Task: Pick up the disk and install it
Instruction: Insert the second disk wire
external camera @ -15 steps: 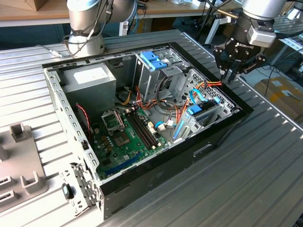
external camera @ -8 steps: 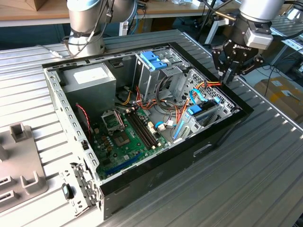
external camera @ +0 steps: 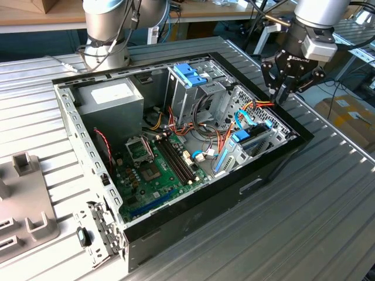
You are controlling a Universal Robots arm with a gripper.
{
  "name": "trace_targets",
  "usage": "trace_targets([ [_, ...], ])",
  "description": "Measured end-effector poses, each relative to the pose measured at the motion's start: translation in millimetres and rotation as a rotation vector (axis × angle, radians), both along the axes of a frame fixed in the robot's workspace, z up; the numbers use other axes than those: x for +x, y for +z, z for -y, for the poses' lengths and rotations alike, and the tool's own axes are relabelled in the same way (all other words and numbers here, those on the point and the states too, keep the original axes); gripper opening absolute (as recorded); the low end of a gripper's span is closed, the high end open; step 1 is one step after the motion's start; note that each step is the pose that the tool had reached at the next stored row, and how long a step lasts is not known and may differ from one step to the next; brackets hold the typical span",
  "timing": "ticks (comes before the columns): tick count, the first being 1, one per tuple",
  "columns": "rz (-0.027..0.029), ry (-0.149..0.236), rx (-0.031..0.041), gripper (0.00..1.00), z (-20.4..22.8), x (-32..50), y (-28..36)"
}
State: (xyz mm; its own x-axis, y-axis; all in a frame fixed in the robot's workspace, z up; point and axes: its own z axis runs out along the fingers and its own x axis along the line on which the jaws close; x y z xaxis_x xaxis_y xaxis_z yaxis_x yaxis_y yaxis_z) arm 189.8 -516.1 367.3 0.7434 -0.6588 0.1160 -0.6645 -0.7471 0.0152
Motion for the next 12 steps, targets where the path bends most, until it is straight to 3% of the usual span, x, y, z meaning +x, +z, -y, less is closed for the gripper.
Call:
trace_targets([
  [12,0.0000,0.027,0.0002,0.29,-0.7,0.8,-0.2],
])
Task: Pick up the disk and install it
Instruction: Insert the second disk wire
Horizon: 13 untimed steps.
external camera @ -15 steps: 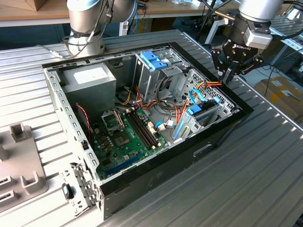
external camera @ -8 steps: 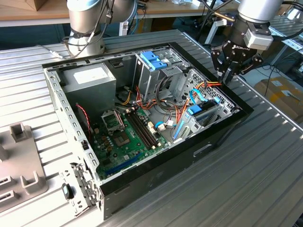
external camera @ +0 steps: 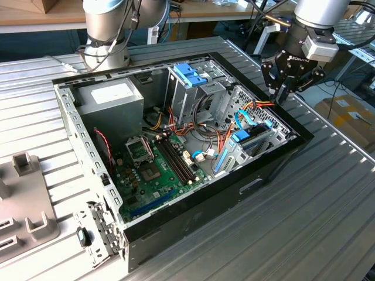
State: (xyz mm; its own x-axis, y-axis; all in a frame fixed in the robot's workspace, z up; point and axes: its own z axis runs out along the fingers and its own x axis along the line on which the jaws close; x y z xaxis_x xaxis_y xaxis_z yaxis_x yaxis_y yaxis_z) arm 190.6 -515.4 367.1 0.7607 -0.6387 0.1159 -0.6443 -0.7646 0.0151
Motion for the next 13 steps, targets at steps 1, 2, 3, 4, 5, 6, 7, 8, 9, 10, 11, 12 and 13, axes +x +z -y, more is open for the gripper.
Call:
trace_targets([
  [1,0.0000,0.000,0.0000,0.29,0.0,0.0,0.0],
  [2,0.0000,0.000,0.0000,0.29,0.0,0.0,0.0],
  [3,0.0000,0.001,0.0000,0.29,0.0,0.1,0.0],
  [4,0.0000,0.003,0.0000,0.29,0.0,0.2,0.0],
  [5,0.0000,0.004,0.0000,0.29,0.0,0.2,0.0],
  [6,0.0000,0.004,0.0000,0.29,0.0,0.3,0.0],
  [7,0.0000,0.004,0.0000,0.29,0.0,0.3,0.0],
  [8,0.0000,0.004,0.0000,0.29,0.0,0.3,0.0],
  [9,0.0000,0.004,0.0000,0.29,0.0,0.3,0.0],
  [10,0.0000,0.004,0.0000,0.29,0.0,0.3,0.0],
  [11,0.0000,0.004,0.0000,0.29,0.0,0.3,0.0],
  [12,0.0000,0.004,0.0000,0.29,0.0,0.3,0.0],
  [13,0.0000,0.004,0.0000,0.29,0.0,0.3,0.0],
])
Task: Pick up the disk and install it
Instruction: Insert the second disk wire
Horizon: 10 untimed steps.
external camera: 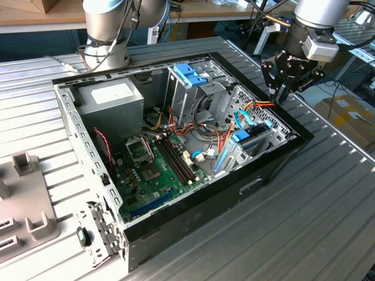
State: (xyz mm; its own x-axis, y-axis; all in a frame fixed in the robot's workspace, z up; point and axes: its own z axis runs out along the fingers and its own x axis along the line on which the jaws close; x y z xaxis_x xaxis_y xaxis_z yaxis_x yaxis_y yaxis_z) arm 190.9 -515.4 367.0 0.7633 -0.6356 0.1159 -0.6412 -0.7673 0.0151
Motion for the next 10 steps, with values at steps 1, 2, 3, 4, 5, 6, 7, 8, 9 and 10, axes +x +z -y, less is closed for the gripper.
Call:
trace_targets([
  [1,0.0000,0.000,0.0000,0.29,0.0,0.0,0.0],
  [2,0.0000,0.000,0.0000,0.29,0.0,0.0,0.0],
  [3,0.0000,0.000,-0.0001,0.29,0.0,0.0,0.0],
  [4,0.0000,0.000,0.0000,0.29,0.0,0.0,0.0],
  [5,0.0000,0.000,0.0000,0.29,0.0,0.0,0.0],
  [6,0.0000,0.000,0.0000,0.29,0.0,0.0,0.0],
  [7,0.0000,0.000,0.0000,0.28,0.0,0.0,0.0],
  [8,0.0000,0.000,0.0000,0.21,0.0,0.0,0.0],
  [9,0.0000,0.000,0.0000,0.21,0.0,0.0,0.0],
  [10,0.0000,0.000,0.0000,0.21,0.0,0.0,0.0],
])
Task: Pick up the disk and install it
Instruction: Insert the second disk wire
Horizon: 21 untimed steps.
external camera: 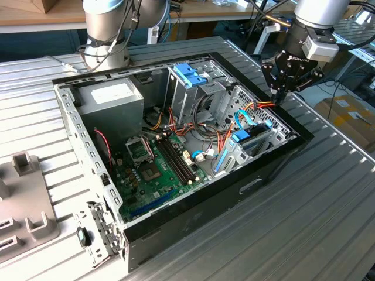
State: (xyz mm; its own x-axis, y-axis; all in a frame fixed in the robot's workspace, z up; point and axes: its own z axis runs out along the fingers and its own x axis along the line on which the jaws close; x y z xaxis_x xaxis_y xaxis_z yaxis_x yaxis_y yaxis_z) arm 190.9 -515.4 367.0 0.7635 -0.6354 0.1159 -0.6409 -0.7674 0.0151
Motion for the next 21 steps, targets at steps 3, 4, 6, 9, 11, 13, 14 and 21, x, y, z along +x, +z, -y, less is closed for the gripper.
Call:
trace_targets([
  [3,0.0000,0.001,0.0000,0.21,0.0,0.0,0.0],
  [4,0.0000,0.003,0.0000,0.21,0.0,0.0,0.0],
  [6,0.0000,0.006,-0.0001,0.21,0.0,0.0,0.0],
  [9,0.0000,0.008,-0.0007,0.21,0.0,0.0,-0.5],
  [11,0.0000,0.011,-0.0006,0.21,0.0,0.0,-1.4],
  [13,0.0000,0.020,-0.0010,0.21,0.0,0.0,-1.7],
  [14,0.0000,0.024,-0.0010,0.21,0.0,0.0,-1.7],
  [21,0.0000,0.040,-0.0006,0.21,0.0,0.0,-1.6],
])
